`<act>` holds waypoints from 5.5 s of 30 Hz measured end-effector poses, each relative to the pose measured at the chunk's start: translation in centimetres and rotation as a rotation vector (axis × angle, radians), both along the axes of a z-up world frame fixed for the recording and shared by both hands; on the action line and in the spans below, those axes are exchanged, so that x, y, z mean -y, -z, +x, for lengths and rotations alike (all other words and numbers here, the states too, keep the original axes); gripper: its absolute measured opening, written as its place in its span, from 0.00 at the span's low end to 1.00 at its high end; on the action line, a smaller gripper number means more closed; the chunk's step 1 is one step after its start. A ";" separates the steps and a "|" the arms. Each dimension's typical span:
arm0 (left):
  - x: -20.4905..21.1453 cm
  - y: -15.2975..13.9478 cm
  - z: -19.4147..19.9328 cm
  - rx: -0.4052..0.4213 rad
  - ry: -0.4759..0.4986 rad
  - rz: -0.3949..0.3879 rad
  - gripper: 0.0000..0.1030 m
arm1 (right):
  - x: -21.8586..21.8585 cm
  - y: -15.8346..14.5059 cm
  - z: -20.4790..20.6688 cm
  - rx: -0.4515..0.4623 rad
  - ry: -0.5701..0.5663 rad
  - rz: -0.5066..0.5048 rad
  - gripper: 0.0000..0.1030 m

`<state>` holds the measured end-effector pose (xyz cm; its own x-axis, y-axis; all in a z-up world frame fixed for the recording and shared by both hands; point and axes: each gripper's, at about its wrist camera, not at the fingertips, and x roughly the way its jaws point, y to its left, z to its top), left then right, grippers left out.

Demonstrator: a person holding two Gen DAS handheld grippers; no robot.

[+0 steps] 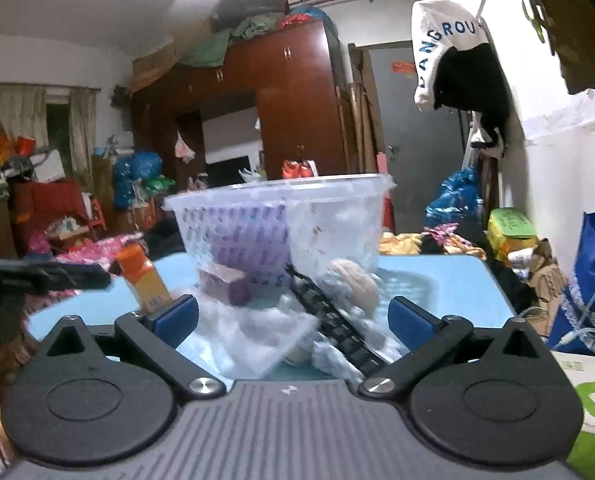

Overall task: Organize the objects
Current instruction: 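Grasp the foil-wrapped box with the right tool while the left tool grasps the orange bottle, then carry both items over the white basket and open both tools to drop them, then grasp the grey cloth with black strap using both tools, then lift the grey cloth into the white basket and open both tools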

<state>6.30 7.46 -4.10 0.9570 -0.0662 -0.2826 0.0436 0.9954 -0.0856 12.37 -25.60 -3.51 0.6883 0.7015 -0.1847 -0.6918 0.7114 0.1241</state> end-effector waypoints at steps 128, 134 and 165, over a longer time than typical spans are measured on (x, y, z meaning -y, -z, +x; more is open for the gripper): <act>14.0 -1.7 12.4 -0.150 0.483 0.019 0.43 | 2.2 3.3 2.2 -0.086 0.082 -0.120 0.34; 13.6 -2.4 11.7 -0.112 0.493 0.001 0.43 | 2.2 2.5 1.8 -0.051 0.075 -0.122 0.34; 3.6 -13.0 20.8 -0.025 0.192 -0.008 0.49 | -11.6 -9.2 14.2 0.058 -0.045 -0.378 0.35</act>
<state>27.13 3.88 8.89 0.9192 -0.2490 -0.3051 0.2300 0.9683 -0.0974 26.55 -13.96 5.69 0.6752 0.6209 -0.3981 -0.7215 0.6683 -0.1813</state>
